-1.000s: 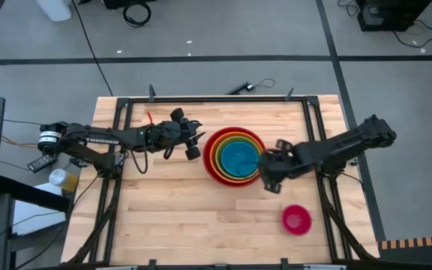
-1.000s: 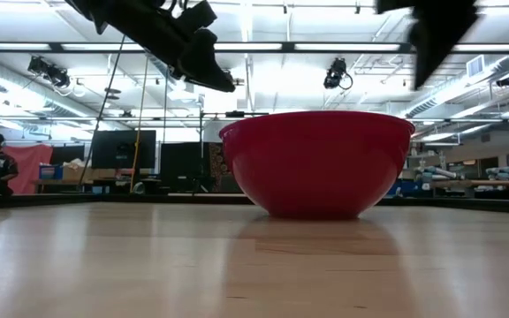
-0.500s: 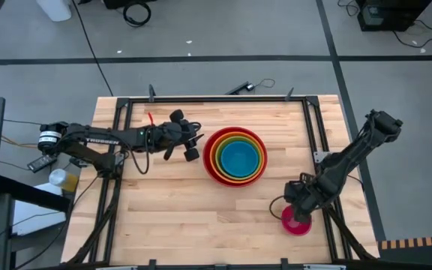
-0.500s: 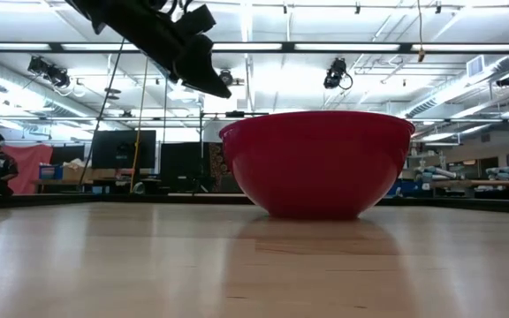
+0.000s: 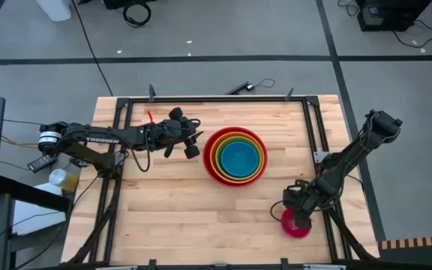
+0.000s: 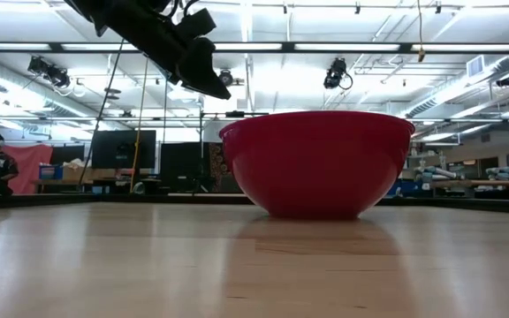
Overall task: Nest bowls inside each other
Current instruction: Stack the pink bowl on the blue bowl
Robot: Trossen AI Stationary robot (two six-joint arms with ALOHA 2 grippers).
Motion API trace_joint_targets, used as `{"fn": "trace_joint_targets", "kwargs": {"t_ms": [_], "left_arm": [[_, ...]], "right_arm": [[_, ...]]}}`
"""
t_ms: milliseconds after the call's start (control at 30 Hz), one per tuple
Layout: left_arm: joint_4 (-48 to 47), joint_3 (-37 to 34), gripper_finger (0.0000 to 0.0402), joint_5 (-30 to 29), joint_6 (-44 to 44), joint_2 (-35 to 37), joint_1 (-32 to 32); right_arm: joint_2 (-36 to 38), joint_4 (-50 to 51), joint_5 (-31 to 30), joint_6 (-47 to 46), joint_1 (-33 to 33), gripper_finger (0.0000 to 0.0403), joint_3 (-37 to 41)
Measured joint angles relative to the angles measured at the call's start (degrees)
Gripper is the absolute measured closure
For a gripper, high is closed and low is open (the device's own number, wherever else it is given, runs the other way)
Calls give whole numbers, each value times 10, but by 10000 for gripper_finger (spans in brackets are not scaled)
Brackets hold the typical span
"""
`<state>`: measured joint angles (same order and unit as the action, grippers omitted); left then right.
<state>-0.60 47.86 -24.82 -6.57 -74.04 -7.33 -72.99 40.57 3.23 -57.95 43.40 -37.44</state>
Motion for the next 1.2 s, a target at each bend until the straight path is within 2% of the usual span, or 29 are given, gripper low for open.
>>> {"fn": "trace_joint_targets", "kwargs": {"t_ms": [67,100,233,333,467,500,567,700,867,1000,1100,1200], "left_arm": [[0,0,249,0,0,0,0],[0,0,249,0,0,0,0],[0,0,249,0,0,0,0],[0,0,249,0,0,0,1],[0,0,249,0,0,0,2],[0,0,249,0,-1,0,2],[0,0,249,0,-1,0,2],[0,0,249,0,-3,0,1],[0,0,249,0,-3,0,0],[0,0,249,0,-3,0,0],[0,0,249,0,-3,0,0],[0,0,249,0,-2,0,0]], "right_arm": [[1,2,16,40,-10,366,-15],[5,3,18,60,-16,379,-24],[26,4,-20,161,-41,377,-76],[50,-6,-106,269,-70,381,-120],[78,-63,-296,387,-133,381,-152],[81,-79,-322,406,-158,381,-152],[80,-105,-337,433,-219,381,-152],[60,-145,-301,434,-351,381,-151],[7,-131,-157,430,-475,381,-151],[-46,-131,-100,431,-513,381,-151],[-79,-137,-91,418,-517,376,-151],[-104,-136,-92,411,-521,346,-151]]}}
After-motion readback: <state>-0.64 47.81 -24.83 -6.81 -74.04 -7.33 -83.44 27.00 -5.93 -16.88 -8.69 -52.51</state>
